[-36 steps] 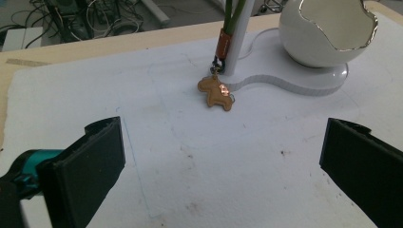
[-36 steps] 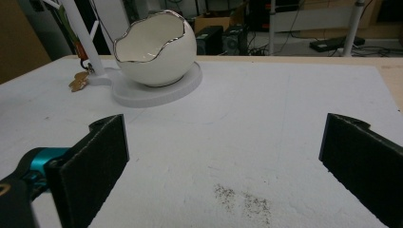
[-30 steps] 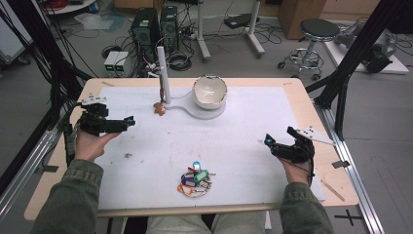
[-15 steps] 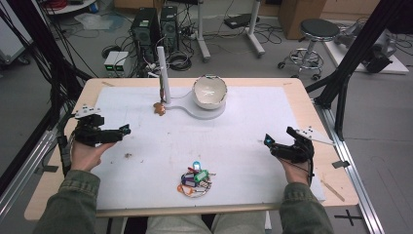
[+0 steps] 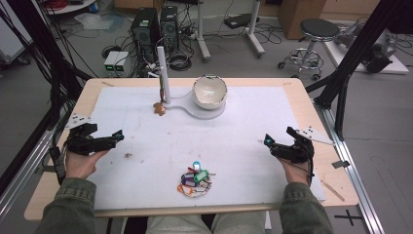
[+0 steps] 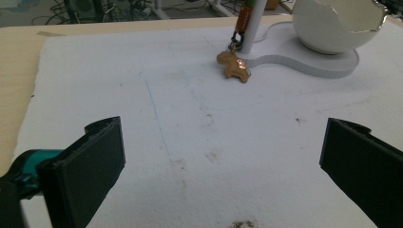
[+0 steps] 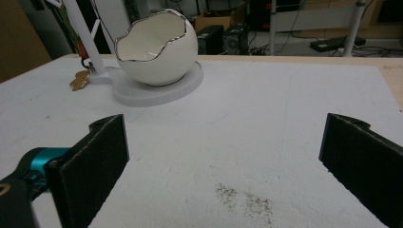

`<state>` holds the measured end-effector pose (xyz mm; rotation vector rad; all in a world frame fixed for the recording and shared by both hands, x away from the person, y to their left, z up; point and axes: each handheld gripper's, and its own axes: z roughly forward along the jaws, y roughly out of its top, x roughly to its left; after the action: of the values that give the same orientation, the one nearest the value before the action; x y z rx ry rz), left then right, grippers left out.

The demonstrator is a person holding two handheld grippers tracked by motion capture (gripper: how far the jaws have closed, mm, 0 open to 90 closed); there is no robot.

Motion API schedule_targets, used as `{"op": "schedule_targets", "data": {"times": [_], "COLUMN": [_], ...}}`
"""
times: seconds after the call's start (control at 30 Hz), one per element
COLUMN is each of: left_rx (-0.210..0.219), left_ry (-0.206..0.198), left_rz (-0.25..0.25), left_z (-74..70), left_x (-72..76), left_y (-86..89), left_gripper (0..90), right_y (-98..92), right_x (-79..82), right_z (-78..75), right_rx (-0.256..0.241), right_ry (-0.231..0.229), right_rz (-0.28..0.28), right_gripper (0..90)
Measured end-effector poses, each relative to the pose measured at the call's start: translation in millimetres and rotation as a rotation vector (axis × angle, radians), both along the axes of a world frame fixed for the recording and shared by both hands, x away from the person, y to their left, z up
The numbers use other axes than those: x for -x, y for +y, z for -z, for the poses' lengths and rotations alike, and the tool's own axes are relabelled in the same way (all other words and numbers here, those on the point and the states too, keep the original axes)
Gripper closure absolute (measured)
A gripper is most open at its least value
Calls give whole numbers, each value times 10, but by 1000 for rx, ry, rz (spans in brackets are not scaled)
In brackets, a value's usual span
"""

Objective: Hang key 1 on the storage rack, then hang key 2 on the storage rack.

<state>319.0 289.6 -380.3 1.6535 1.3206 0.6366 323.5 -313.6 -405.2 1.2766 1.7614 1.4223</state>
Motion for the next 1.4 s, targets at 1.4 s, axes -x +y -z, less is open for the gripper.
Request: {"op": "schedule_targets", "data": {"times": [1.4], "left_rx": [60], "left_ry": [1], "left_rz": [-44], "left_z": [333], "left_x": [211], "left_y": [248], "left_gripper": [17], "right_y": [109], "right_x": [-2], "right_z": [-39], "right_rx": [28], "right_ry": [-6], "right_rz": [-40], "right_gripper": [16]}}
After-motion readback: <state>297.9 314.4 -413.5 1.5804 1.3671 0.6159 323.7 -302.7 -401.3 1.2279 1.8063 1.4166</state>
